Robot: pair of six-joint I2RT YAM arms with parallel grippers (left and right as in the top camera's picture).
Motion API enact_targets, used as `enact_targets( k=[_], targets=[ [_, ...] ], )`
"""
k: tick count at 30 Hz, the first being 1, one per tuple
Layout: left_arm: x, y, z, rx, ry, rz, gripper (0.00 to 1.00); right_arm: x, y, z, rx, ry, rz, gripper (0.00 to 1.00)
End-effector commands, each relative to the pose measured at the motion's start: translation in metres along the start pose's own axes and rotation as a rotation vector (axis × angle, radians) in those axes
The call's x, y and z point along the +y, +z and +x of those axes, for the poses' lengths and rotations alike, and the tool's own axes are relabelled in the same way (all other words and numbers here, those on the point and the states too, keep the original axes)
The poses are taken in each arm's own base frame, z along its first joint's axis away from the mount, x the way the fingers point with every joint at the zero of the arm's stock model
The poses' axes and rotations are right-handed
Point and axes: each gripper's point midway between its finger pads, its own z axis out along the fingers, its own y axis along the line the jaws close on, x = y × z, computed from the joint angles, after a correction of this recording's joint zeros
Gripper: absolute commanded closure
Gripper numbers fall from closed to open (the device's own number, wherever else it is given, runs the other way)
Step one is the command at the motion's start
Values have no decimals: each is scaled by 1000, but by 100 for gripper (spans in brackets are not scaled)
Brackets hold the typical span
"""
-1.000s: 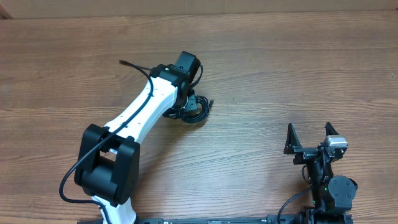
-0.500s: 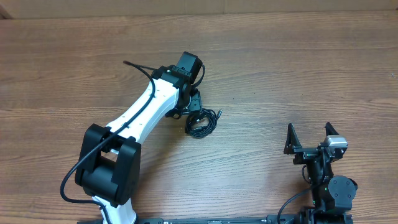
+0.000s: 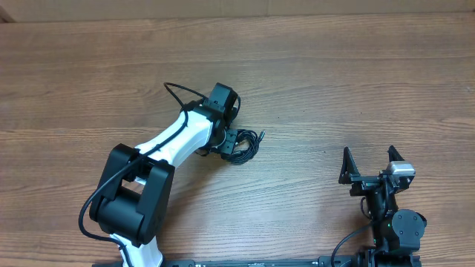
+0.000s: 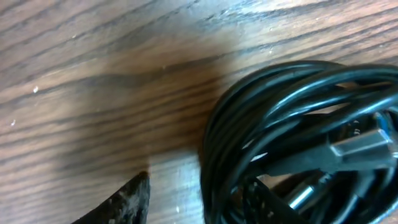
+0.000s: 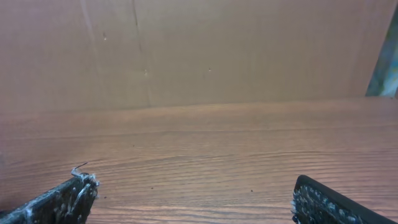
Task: Untangle cables
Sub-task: 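Lift the cable bundle with the left gripper and hold it up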
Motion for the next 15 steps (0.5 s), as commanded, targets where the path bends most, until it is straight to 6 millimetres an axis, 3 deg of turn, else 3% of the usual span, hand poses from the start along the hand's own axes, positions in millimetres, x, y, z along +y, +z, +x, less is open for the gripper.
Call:
enact_targets(
  k=[1,6,11,15],
  targets=[
    [-3,2,-1,-22,47,17,55,0,0,2,-5,-8,2,0],
    [-3,-1,-10,-45,43,21,52,0,0,2,-5,-8,2,0],
    [-13,-20,-22,-43,44,71,46,0,0,2,-5,-8,2,0],
    [-15,-33,-32,-58,100,72,49,0,0,2,-5,-8,2,0]
  ],
)
